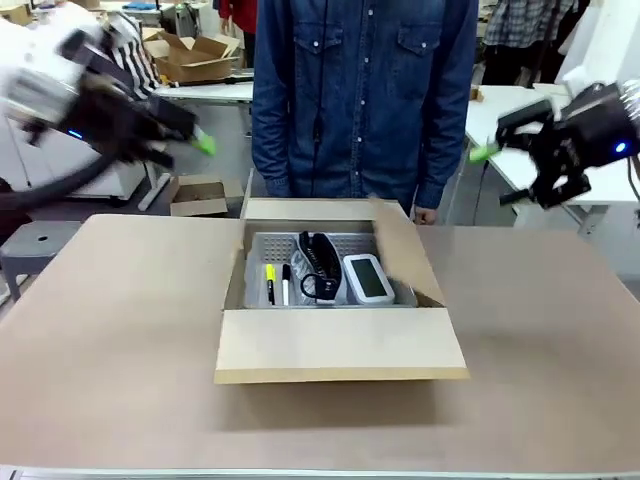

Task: Pack the gift set into the box.
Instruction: Lift both hands away from the flaps of the Package Box, then press and hold the closed box until the human finishes sealing it.

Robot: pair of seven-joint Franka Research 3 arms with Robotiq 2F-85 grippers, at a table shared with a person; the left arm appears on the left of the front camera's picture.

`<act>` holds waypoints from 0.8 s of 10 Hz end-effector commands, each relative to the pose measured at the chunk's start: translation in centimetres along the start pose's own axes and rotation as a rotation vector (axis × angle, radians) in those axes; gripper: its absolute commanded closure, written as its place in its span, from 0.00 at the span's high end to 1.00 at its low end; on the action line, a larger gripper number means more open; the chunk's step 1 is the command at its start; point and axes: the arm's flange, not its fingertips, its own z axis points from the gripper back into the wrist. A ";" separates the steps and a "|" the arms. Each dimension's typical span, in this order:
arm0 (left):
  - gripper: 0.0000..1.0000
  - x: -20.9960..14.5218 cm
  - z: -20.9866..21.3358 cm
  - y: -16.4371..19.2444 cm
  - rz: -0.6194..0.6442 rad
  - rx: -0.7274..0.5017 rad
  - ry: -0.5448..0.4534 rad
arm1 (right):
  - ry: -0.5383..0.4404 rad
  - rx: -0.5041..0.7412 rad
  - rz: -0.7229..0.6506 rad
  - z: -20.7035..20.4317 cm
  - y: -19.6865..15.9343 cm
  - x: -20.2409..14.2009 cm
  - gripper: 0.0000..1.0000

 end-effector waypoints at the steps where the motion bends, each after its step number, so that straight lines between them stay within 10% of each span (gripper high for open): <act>1: 1.00 -5.5 1.6 4.4 -0.059 -0.494 -0.099 | 0.225 0.488 0.025 0.4 -4.0 0.4 1.00; 2: 1.00 0.0 0.0 0.0 0.000 0.000 0.000 | 0.000 0.000 0.000 0.0 0.0 0.0 1.00; 8: 1.00 0.0 0.0 0.0 0.000 0.000 0.000 | 0.000 0.000 0.000 0.0 0.0 0.0 1.00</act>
